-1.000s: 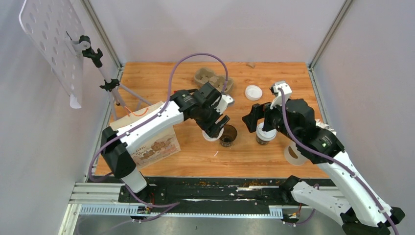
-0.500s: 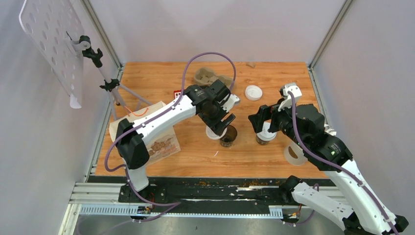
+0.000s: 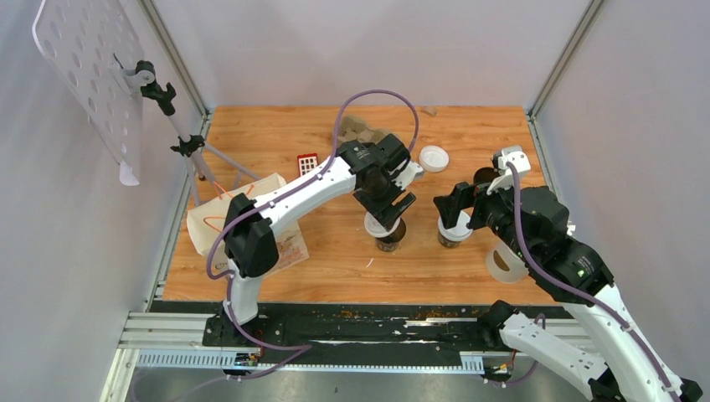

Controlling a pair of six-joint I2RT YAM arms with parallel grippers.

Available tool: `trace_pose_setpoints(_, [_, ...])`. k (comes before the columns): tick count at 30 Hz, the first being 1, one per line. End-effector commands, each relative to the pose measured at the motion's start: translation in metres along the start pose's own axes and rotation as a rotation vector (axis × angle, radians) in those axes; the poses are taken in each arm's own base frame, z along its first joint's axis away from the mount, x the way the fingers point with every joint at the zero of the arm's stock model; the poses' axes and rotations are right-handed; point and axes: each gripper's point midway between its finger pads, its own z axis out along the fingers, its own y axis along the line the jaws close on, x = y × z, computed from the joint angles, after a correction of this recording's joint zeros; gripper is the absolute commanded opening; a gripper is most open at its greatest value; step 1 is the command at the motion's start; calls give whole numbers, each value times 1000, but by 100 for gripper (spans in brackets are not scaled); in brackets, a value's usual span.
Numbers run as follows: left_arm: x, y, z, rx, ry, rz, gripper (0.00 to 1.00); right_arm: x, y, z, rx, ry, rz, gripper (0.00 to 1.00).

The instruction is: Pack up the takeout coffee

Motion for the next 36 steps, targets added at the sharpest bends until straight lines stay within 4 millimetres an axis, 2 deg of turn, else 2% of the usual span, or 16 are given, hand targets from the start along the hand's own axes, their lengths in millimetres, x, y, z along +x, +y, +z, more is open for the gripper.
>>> trace_pose_setpoints(1, [-9, -11, 0, 19, 0, 0, 81, -9, -3, -2, 15, -34, -13, 100])
trace_pose_setpoints(10, [-14, -11, 10, 2, 40, -1, 82, -5, -6, -3, 26, -34, -26, 100])
trace_pose_setpoints(22, [-10, -7, 23, -17, 76, -3, 83, 1, -10, -3, 38, -27, -35, 100])
trace_pose_setpoints(36, [-11, -11, 29, 8, 80, 5, 84, 8, -10, 2, 42, -3, -39, 100])
